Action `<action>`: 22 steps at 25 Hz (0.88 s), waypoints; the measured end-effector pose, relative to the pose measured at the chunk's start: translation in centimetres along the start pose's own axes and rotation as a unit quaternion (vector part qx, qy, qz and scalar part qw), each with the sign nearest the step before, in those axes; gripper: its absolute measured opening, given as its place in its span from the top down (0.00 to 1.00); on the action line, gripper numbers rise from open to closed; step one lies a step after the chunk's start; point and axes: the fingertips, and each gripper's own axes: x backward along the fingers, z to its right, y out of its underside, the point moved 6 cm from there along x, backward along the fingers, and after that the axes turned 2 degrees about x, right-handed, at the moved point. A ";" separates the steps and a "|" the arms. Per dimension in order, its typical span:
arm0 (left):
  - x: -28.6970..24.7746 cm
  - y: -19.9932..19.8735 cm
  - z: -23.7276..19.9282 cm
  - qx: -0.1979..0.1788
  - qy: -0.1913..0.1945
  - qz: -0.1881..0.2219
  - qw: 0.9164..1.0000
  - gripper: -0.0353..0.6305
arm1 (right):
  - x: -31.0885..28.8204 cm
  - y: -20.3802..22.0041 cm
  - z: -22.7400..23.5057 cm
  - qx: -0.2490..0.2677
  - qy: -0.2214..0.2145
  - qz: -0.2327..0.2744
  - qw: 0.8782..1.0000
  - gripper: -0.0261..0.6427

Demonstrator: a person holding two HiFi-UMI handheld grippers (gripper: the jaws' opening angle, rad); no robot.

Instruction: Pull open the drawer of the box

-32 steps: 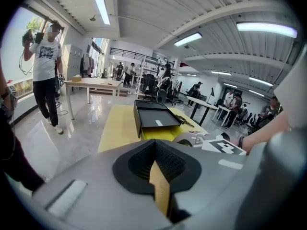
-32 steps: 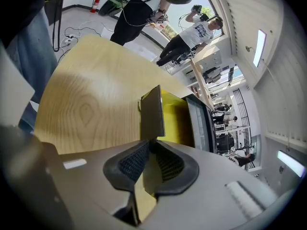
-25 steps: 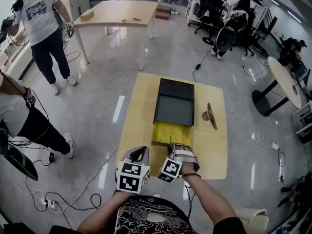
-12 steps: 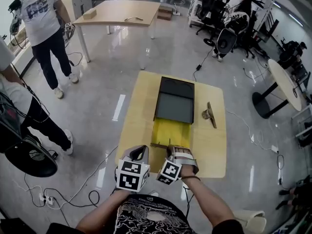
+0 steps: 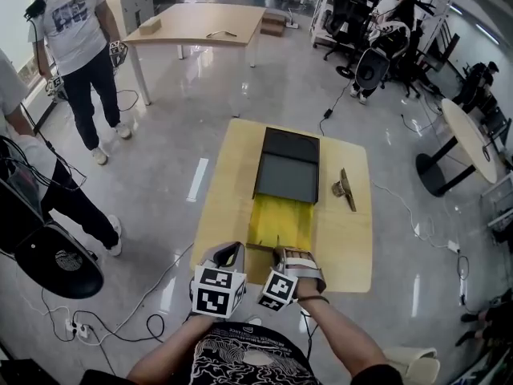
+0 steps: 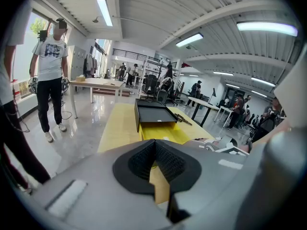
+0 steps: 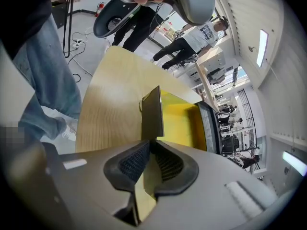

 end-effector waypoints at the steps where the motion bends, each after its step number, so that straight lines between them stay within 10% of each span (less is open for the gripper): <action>1: 0.6 -0.1 0.1 -0.001 0.000 0.000 1.000 0.93 | 0.6 -0.1 -0.1 0.000 0.001 0.000 1.000 0.89; 22: 4.3 2.8 6.0 0.001 -0.003 0.001 1.000 0.93 | 5.9 2.6 -4.3 -0.015 -0.003 0.008 1.000 0.89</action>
